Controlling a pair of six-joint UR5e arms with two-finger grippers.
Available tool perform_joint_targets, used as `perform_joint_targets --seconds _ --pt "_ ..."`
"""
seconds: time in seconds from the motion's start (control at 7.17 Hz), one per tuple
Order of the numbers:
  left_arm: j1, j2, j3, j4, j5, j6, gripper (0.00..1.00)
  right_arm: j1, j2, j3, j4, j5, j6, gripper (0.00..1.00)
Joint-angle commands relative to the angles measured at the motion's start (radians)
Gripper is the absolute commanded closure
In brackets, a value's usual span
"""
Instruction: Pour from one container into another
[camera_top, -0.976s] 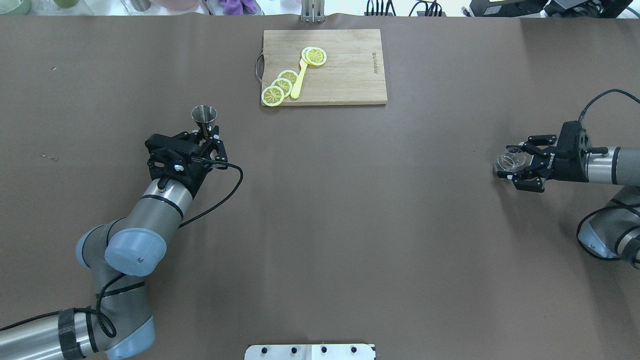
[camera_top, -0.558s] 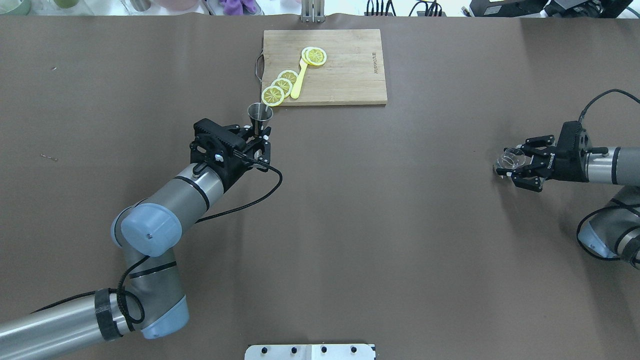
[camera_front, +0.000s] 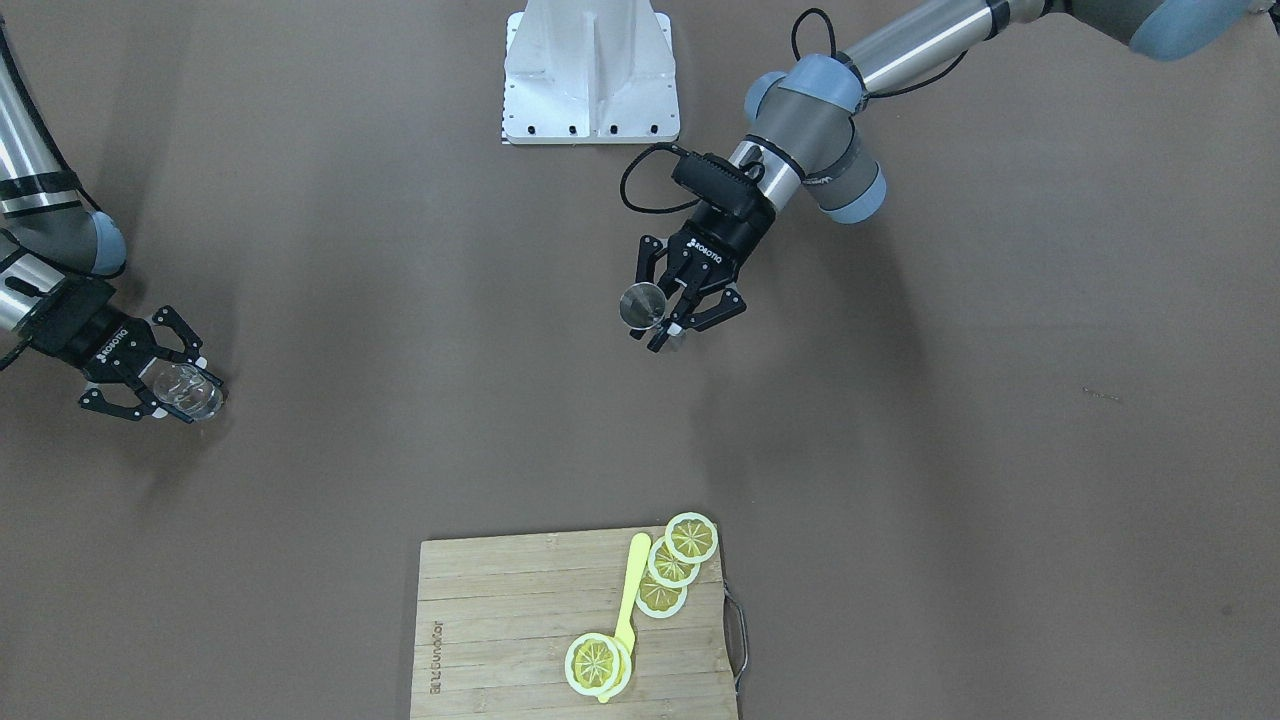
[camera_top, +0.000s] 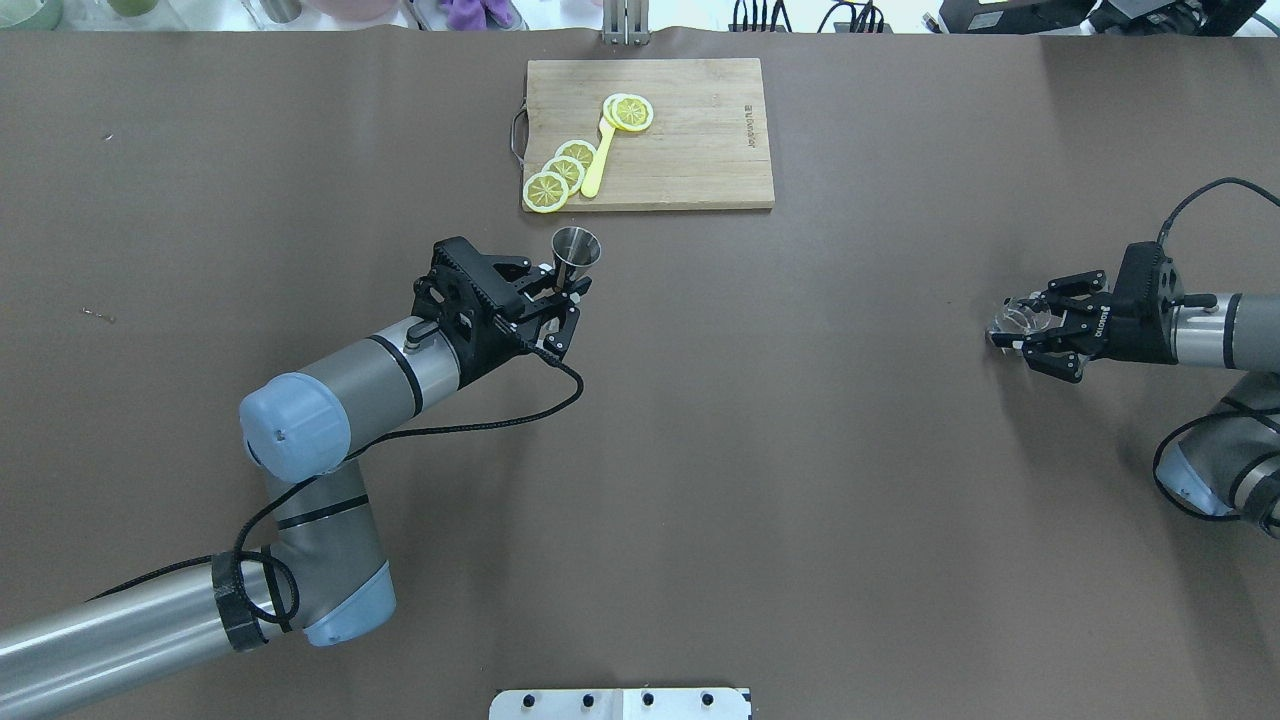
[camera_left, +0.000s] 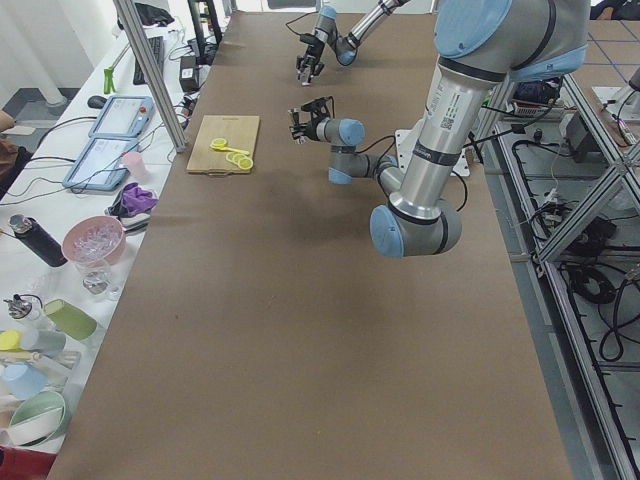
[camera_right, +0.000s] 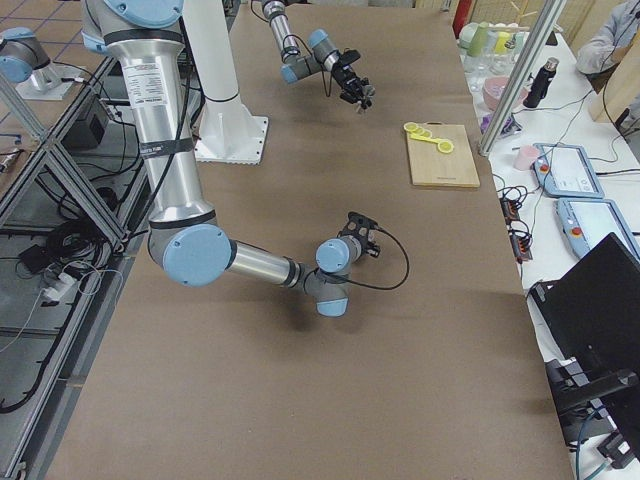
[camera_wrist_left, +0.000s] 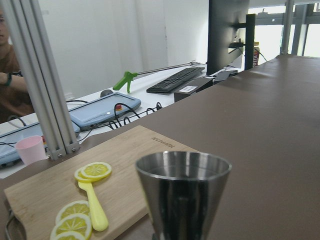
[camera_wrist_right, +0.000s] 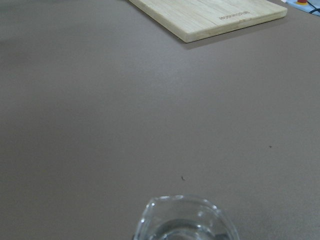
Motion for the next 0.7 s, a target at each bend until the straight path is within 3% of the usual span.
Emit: perform_joint_targets --seconds 0.0,0.42,0.56 --pt "0.002 0.003 0.002 -0.005 -0.103 0.007 1.00 0.002 0.000 0.011 0.001 0.000 0.003 0.66" --pt "0.010 -0.002 0.012 -0.002 -0.135 0.009 1.00 0.005 0.002 0.057 -0.002 0.002 0.045 0.77" --pt "0.013 0.004 0.033 -0.021 -0.146 0.009 1.00 0.009 0.002 0.072 -0.010 0.005 0.050 0.90"
